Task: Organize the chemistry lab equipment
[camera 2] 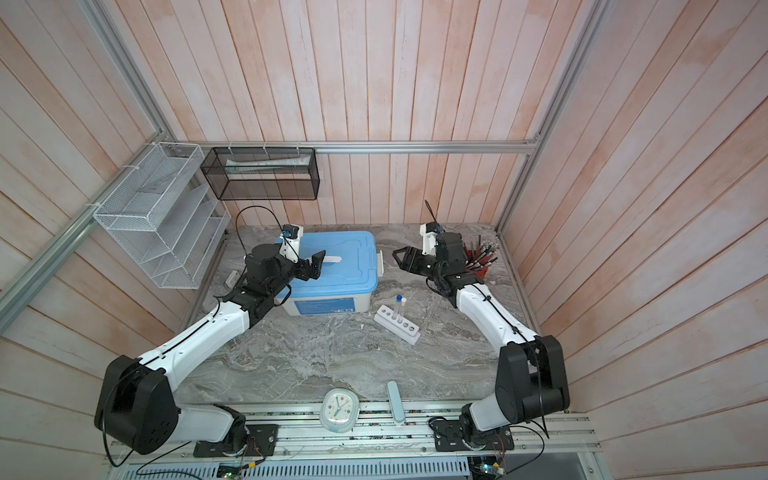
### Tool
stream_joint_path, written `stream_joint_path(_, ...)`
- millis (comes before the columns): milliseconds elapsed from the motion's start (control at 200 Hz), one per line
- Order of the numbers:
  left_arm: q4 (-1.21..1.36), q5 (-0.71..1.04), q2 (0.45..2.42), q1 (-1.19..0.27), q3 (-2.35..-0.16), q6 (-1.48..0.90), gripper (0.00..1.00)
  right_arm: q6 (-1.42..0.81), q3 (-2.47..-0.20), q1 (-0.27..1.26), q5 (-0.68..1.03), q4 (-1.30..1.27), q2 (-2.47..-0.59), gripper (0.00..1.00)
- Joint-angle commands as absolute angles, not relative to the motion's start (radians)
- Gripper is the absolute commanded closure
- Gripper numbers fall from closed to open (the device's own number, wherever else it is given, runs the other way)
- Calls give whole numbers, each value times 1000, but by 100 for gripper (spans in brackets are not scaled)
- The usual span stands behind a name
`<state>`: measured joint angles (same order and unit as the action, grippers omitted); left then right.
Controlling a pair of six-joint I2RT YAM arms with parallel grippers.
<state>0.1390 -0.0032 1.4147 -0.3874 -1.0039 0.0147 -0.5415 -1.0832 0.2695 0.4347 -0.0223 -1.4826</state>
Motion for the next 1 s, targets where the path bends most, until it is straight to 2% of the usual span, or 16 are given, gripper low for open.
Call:
stream_joint_path(0,145,17,1449,-394,-1029,21,2,-522,-1059,273,424,-33,-1460,31)
stream_joint_path(525,95,-44,1516,-423,-1051,86,2,-564,-991,275,441,-114,-1467,29)
stream_joint_path(995,92,-61,1551,-434,-1044,97,2,-561,-1043,302,498,-127,-1561,28)
